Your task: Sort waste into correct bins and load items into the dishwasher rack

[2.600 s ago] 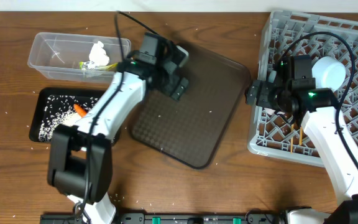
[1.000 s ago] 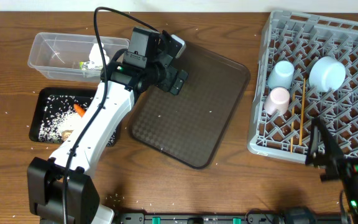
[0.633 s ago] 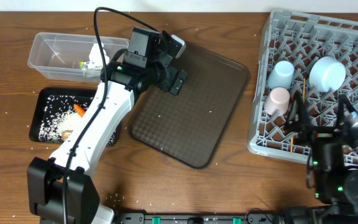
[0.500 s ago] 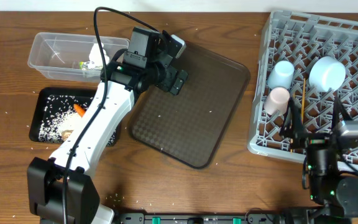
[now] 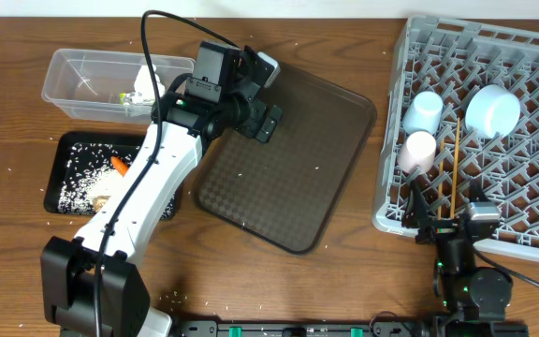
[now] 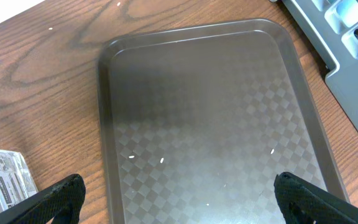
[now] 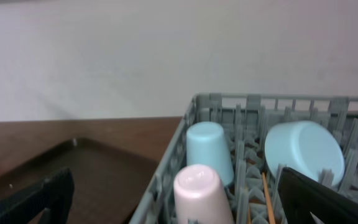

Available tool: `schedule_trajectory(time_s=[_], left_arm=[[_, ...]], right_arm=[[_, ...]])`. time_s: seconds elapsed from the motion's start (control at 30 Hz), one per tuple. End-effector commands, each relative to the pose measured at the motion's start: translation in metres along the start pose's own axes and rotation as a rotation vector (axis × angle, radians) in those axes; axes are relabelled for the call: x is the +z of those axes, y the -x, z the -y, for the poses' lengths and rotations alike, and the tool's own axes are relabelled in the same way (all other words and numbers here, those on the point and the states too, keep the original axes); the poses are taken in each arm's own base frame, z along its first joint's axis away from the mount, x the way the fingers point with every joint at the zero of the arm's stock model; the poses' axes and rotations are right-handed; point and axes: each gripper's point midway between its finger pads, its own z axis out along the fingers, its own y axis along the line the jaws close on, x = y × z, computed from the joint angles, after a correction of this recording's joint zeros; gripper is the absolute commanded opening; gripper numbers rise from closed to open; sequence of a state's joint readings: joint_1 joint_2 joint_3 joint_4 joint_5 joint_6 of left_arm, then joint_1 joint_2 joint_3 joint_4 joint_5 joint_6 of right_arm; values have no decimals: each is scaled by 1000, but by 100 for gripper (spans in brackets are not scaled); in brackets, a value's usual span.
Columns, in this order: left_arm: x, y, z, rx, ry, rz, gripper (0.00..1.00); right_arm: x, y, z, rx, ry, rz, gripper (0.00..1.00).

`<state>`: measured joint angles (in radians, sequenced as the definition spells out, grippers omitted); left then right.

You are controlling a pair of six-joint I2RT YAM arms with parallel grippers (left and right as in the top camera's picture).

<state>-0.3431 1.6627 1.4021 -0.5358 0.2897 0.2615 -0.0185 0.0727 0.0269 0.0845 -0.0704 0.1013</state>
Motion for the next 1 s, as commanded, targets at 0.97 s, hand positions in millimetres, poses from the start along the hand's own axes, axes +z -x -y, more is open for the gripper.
schedule_trajectory(time_s=[0.97], left_arm=[[0, 0, 1, -10, -6, -7, 98]], right_arm=[[-5, -32, 8, -6, -34, -105, 99]])
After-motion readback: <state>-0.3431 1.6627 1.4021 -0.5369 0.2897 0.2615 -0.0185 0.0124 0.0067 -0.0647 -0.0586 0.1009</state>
